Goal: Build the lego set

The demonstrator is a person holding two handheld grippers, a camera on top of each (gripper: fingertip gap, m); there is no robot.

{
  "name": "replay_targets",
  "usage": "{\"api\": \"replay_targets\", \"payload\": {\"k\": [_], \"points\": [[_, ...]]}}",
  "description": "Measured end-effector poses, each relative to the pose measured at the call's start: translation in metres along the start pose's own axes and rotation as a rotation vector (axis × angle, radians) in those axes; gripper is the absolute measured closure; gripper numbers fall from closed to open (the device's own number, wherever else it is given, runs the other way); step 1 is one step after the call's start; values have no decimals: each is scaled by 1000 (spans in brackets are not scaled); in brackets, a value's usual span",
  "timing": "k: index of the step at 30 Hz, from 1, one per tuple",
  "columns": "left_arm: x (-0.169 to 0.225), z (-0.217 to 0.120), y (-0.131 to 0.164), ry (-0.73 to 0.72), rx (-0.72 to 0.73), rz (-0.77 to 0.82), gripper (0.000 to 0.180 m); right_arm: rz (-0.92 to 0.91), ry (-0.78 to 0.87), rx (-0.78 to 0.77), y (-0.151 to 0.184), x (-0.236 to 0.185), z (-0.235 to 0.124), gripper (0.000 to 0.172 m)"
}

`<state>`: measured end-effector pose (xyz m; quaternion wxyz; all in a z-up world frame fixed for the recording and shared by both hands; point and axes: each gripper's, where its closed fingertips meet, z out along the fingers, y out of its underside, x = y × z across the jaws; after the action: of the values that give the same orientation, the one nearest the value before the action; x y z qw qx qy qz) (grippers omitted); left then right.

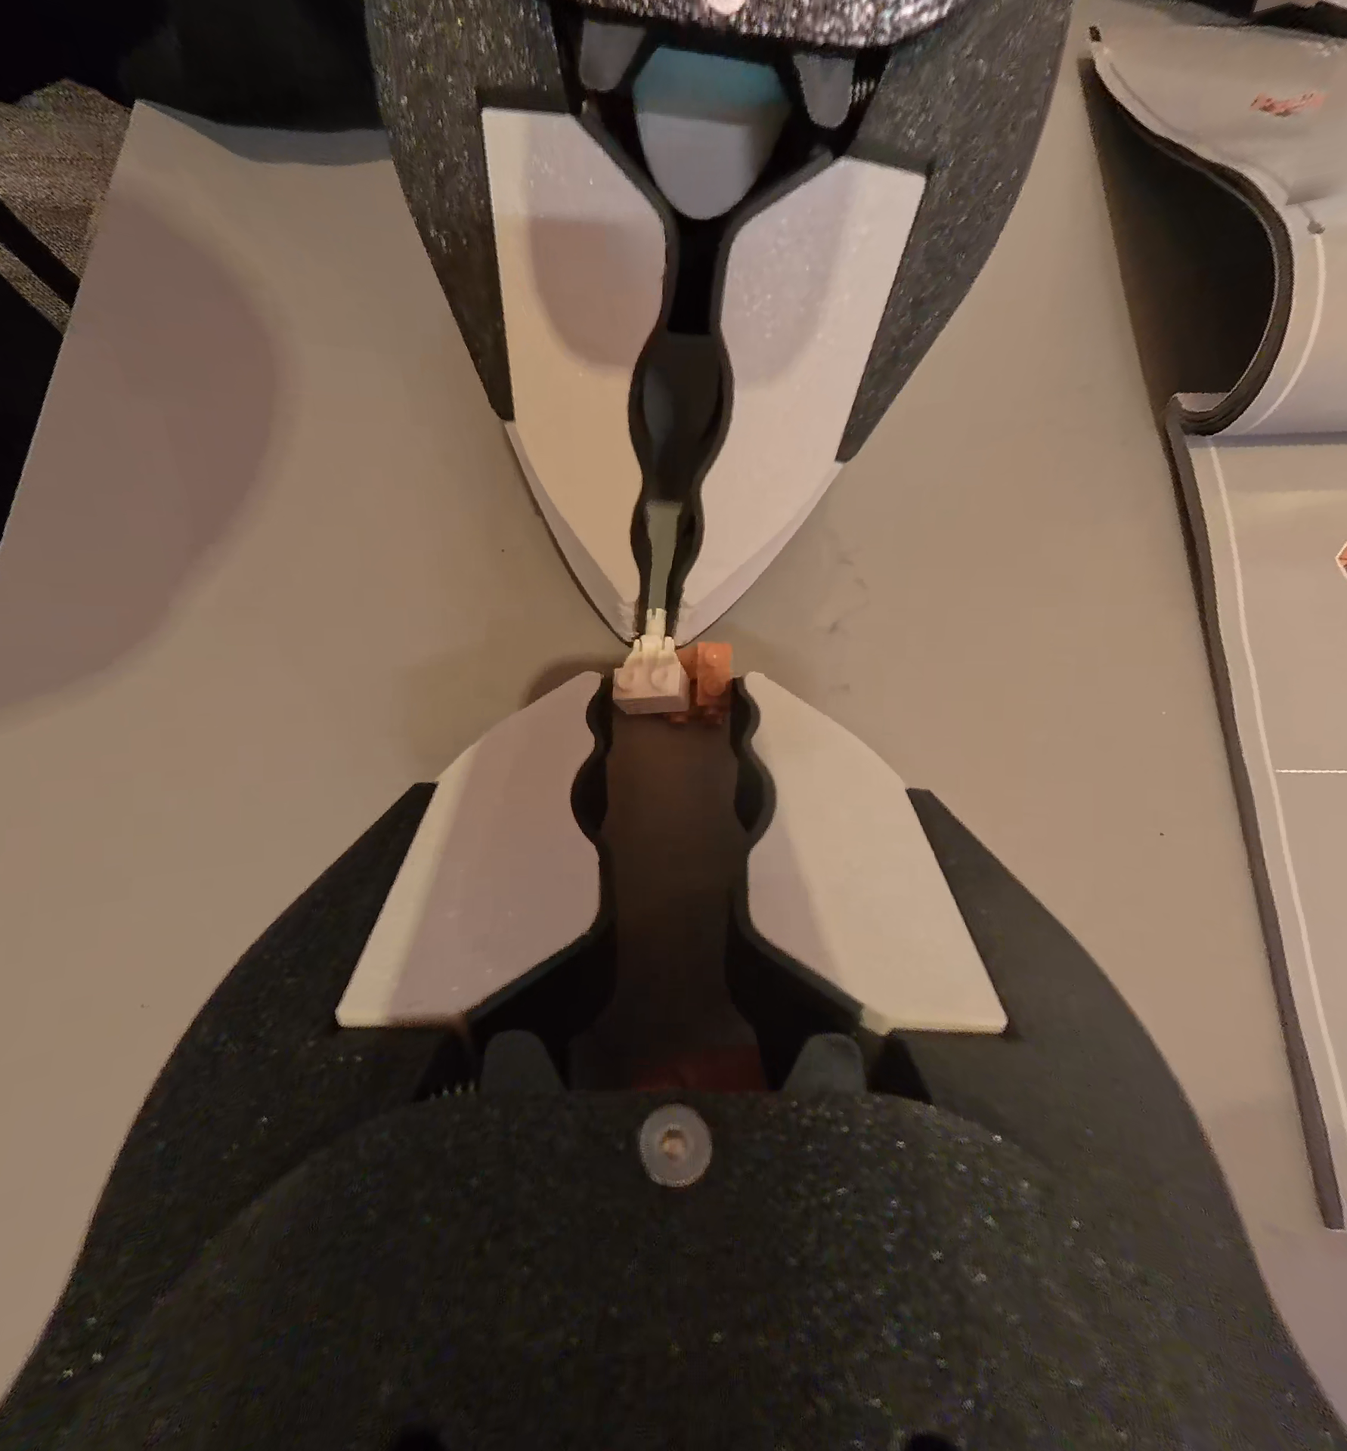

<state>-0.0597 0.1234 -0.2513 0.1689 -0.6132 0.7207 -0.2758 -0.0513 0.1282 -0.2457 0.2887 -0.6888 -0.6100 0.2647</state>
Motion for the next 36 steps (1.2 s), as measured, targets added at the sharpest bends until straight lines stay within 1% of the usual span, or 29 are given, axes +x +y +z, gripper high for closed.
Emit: {"api": "replay_targets", "payload": {"k": [4, 10, 17, 20, 22, 27, 30, 36], "points": [[-1, -3, -4, 8, 36, -23, 176, -12, 8, -5, 1, 0, 0, 144], [0, -2, -3, 46, 50, -80, 176, -34, 20, -3, 1, 1, 0, 144], [-1, -8, -4, 74, 87, -109, 173, 0, -17, 16, 0, 0, -3, 146], [-3, -11, 1, 69, 77, -98, 169, 0, -22, 17, 1, 0, -3, 146], [-9, -12, 2, 30, 81, -73, 166, -1, -24, 18, 1, 0, -3, 146], [-8, -3, 4, 5, 63, 14, 161, 24, -42, 65, -4, 1, -7, 146], [-8, -2, -1, -12, 96, 63, 157, 40, -76, 126, -10, 0, -13, 146], [-10, -11, -20, -54, 223, 124, 155, 115, -158, 268, -22, 2, -30, 146]]}}
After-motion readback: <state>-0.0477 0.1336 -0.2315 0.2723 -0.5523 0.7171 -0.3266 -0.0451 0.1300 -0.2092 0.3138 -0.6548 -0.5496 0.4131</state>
